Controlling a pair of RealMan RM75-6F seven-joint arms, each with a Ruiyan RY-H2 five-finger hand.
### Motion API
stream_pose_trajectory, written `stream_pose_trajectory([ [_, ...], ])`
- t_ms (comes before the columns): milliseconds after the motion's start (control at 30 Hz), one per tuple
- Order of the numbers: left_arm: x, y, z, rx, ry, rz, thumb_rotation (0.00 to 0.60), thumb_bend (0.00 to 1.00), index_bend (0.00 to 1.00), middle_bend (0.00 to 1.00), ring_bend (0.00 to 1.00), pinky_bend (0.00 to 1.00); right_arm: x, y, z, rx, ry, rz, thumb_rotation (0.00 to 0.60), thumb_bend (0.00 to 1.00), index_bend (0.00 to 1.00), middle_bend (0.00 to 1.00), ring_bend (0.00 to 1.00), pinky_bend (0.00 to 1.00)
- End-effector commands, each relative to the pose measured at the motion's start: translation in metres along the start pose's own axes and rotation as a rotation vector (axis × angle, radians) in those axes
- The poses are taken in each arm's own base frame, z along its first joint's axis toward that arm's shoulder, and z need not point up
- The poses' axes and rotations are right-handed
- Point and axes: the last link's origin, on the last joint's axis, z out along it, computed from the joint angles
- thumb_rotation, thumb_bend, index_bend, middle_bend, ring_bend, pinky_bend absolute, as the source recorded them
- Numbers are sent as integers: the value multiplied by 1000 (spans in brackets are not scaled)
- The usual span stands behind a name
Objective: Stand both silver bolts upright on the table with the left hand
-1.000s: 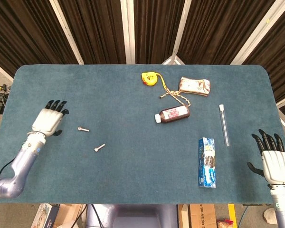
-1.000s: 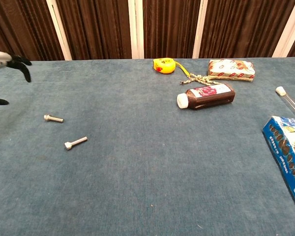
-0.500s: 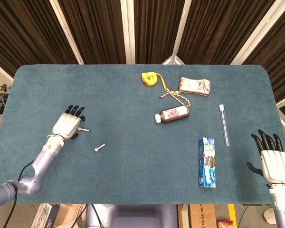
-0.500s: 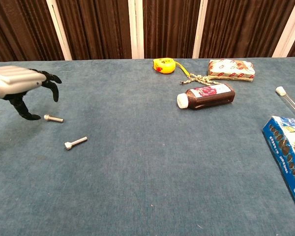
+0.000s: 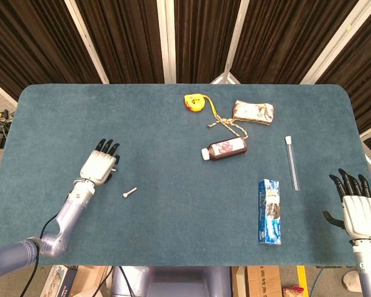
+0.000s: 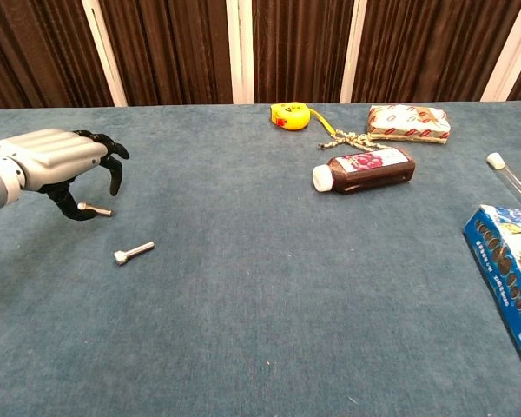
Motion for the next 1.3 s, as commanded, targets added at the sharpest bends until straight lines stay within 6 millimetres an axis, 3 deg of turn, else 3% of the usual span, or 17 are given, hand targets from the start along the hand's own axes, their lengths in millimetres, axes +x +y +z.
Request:
stream_pose_trajectory([
  [33, -4, 0, 0, 3, -6, 4, 600, 434, 440, 90, 0, 0, 0, 1, 0, -2, 3, 0, 600, 172, 162, 84, 121, 0],
  [1300, -21, 7, 8, 5, -7, 65, 600, 478, 520, 103, 0, 0, -4, -1, 2, -7, -4, 7, 600, 172, 162, 84, 121, 0],
])
